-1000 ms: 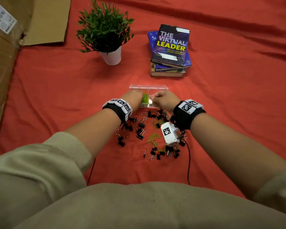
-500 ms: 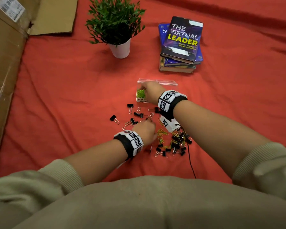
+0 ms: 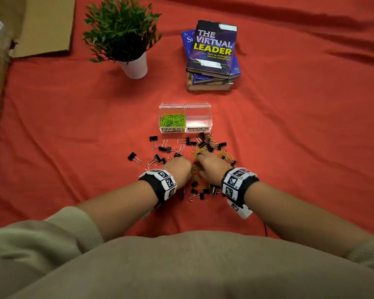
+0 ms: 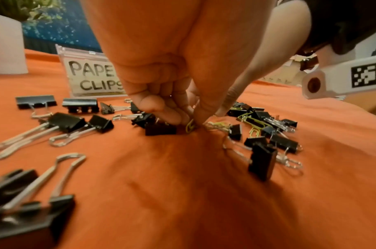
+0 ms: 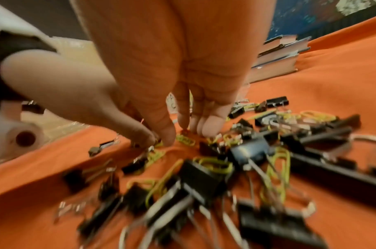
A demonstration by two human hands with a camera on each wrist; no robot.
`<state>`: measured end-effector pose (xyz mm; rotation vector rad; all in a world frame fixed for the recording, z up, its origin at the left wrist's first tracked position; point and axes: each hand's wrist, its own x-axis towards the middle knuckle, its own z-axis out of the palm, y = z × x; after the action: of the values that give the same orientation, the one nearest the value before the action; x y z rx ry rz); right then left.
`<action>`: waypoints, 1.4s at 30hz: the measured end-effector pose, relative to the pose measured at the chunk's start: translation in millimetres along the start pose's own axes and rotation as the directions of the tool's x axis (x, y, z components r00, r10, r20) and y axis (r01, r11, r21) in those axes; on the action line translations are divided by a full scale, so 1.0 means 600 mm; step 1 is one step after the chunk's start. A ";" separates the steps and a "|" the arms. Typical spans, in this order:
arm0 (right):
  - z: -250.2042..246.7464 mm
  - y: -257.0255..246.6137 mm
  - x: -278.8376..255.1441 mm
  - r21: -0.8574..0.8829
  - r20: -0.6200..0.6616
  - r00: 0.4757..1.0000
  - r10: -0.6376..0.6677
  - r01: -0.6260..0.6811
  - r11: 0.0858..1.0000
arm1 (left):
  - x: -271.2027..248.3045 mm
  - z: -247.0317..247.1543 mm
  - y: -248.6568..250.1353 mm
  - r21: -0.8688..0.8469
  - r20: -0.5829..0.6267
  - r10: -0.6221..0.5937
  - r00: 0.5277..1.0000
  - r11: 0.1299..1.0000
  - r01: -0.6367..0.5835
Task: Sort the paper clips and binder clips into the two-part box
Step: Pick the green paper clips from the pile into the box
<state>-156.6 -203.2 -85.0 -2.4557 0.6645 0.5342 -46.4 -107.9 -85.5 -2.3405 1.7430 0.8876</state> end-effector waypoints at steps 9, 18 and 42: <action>0.046 0.010 -0.013 0.062 -0.125 0.992 -0.029 0.037 0.997 | -0.005 -0.010 -0.021 -0.301 -0.055 -0.078 0.995 0.952 0.058; -0.004 0.030 -0.029 0.556 -0.009 0.981 0.195 -0.157 0.816 | -0.001 0.010 0.001 -0.157 -0.076 0.045 0.996 0.986 -0.057; 0.046 -0.002 -0.028 -0.093 -0.005 0.995 -0.101 0.100 0.991 | -0.010 0.005 -0.007 -0.245 -0.068 -0.052 0.996 0.969 0.033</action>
<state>-175.9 -180.5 -97.7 -2.5645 0.5267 0.5241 -44.6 -100.1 -86.4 -2.5837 1.6889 1.0772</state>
